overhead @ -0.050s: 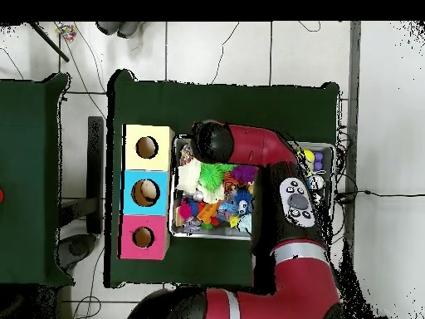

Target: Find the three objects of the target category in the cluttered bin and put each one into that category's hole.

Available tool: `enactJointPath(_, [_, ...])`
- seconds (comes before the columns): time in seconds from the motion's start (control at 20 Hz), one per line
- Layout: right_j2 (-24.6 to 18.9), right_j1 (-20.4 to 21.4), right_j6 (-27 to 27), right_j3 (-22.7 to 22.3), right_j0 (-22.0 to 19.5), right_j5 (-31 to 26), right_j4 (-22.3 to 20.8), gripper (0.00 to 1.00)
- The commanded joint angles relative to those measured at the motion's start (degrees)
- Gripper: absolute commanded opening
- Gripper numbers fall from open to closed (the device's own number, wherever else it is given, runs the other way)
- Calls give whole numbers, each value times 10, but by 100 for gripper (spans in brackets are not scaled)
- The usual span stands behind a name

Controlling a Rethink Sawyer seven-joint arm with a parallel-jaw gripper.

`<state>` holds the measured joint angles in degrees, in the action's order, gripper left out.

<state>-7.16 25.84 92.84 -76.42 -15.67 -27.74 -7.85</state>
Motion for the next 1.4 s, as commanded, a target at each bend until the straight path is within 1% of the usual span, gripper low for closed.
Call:
enactJointPath(0.05, [5,82,78,-108,22,-22,-2,100])
enactJointPath(0.15, [8,96,83,-109,33,-39,5,100])
enactJointPath(0.25, [7,101,83,-112,37,-45,10,100])
enactJointPath(0.45, [-15,91,73,-129,24,-20,15,100])
enactJointPath(0.55, [-22,84,65,-128,19,-14,15,100])
enactJointPath(0.75, [-22,83,55,-124,14,-28,15,100])
enactJointPath(0.85, [-32,81,48,-126,5,-42,23,100])
enactJointPath(1.05, [-44,67,34,-127,-7,-29,21,100])
enactJointPath(1.2, [-35,58,34,-119,-6,-28,10,100])
enactJointPath(1.4, [-12,54,45,-110,7,-32,-2,100])
